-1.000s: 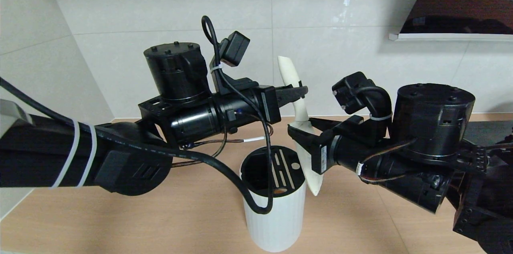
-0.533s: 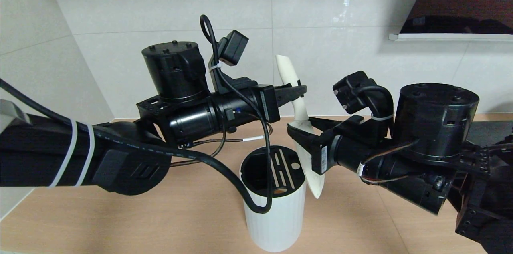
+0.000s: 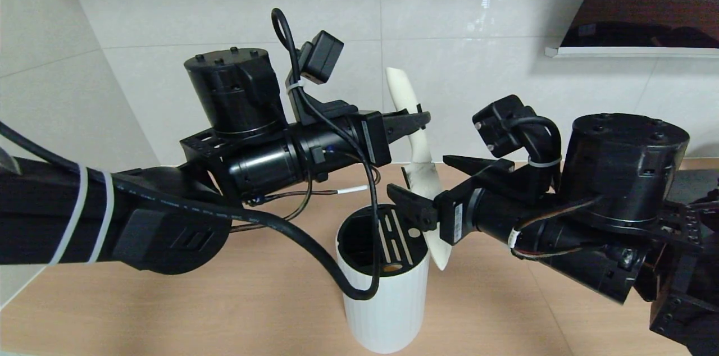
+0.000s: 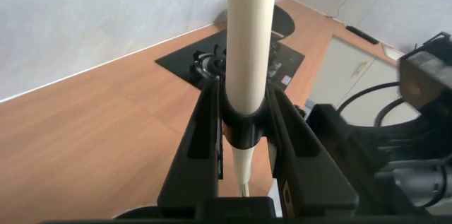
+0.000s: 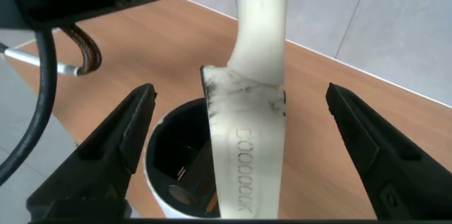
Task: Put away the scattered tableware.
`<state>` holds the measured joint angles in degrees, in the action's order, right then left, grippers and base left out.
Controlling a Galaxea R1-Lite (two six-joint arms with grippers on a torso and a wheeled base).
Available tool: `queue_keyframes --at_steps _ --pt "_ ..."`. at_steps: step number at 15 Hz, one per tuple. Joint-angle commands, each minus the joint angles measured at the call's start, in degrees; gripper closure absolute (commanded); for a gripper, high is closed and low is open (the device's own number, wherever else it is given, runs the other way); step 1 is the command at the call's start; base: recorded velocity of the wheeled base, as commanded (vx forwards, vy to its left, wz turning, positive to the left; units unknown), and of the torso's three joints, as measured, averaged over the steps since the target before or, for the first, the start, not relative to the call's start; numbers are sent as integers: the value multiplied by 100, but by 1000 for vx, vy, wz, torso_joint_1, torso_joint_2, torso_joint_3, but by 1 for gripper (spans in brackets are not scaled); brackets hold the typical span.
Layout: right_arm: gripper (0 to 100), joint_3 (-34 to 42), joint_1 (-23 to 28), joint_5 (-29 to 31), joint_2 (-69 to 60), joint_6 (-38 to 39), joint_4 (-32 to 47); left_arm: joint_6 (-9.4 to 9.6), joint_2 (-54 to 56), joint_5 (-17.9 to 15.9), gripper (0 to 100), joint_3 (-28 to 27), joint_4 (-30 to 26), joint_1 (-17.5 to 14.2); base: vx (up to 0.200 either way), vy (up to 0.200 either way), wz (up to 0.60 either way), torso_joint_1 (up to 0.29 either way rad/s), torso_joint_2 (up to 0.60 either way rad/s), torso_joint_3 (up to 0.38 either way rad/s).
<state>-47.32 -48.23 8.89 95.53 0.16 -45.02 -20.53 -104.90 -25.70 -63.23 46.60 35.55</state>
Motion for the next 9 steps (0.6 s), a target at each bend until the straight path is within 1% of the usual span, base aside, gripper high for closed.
queue_keyframes --at_steps 1,2,3,4,5,6,7,8,9 --pt "0 162 24 -1 -509 2 2 -4 303 65 100 22 7 -4 0 0 0 0 0 0" --pt "0 303 173 -1 -851 -7 11 -21 506 144 100 48 7 -48 0 0 0 0 0 0" --pt "0 443 367 -1 -1124 -7 11 -100 699 179 100 92 7 -145 0 0 0 0 0 0" --pt "0 558 621 -19 -1344 -7 20 -232 936 179 100 127 7 -233 0 0 0 0 0 0" --pt "0 645 1017 -27 -1528 2 55 -426 1270 170 100 215 7 -356 0 0 0 0 0 0" --pt "0 769 1368 -36 -1555 37 64 -399 1481 162 100 338 15 -505 0 0 0 0 0 0" --pt "0 918 1650 -45 -1563 98 72 -223 1683 162 100 602 15 -698 0 0 0 0 0 0" --pt "0 1032 1817 -63 -1563 169 72 -48 1815 170 100 795 24 -839 0 0 0 0 0 0" --pt "0 1050 2010 -115 -1519 301 72 181 2096 170 100 1261 226 -980 0 0 0 0 0 0"
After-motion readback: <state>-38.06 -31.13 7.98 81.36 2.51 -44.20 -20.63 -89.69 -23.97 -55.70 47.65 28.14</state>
